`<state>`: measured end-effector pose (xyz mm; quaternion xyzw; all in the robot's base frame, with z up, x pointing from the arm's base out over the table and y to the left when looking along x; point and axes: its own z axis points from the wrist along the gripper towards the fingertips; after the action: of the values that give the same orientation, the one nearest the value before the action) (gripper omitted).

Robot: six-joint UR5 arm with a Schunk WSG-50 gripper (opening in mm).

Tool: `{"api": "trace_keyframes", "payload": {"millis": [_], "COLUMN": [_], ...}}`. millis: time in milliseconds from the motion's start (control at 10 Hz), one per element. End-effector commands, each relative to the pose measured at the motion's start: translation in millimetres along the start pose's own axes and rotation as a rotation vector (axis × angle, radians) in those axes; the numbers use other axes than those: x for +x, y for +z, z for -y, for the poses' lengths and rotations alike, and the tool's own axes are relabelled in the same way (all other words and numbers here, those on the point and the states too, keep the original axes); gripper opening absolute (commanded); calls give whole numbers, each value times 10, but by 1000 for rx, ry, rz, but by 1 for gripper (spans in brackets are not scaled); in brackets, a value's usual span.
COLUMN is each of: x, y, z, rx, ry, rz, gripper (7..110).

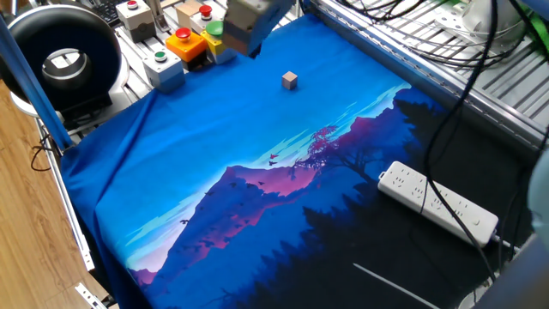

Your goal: Pick up the small block on the left and move it to the right

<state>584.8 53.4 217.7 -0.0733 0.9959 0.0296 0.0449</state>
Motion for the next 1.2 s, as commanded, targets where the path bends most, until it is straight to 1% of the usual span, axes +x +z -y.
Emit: {"api": "trace_keyframes", "payload": {"millis": [0,100,200,300,400,500,600,700,800,900,1000,1100], "x": [76,17,-88,-151,-173,-178,-107,-20,57,82,68,56], "y": [167,244,281,273,254,262,274,251,224,217,215,194], "z": [-142,-135,-87,-31,164,359,375,407,426,429,442,425], "rx": [-47,-47,-32,-15,55,102,64,54,60,67,79,79], "ry": [178,175,160,133,95,71,69,63,58,45,40,33], "rz": [-75,-61,-22,6,24,46,50,38,14,2,2,3], "gripper": [7,7,7,7,7,7,7,7,7,7,7,7]}}
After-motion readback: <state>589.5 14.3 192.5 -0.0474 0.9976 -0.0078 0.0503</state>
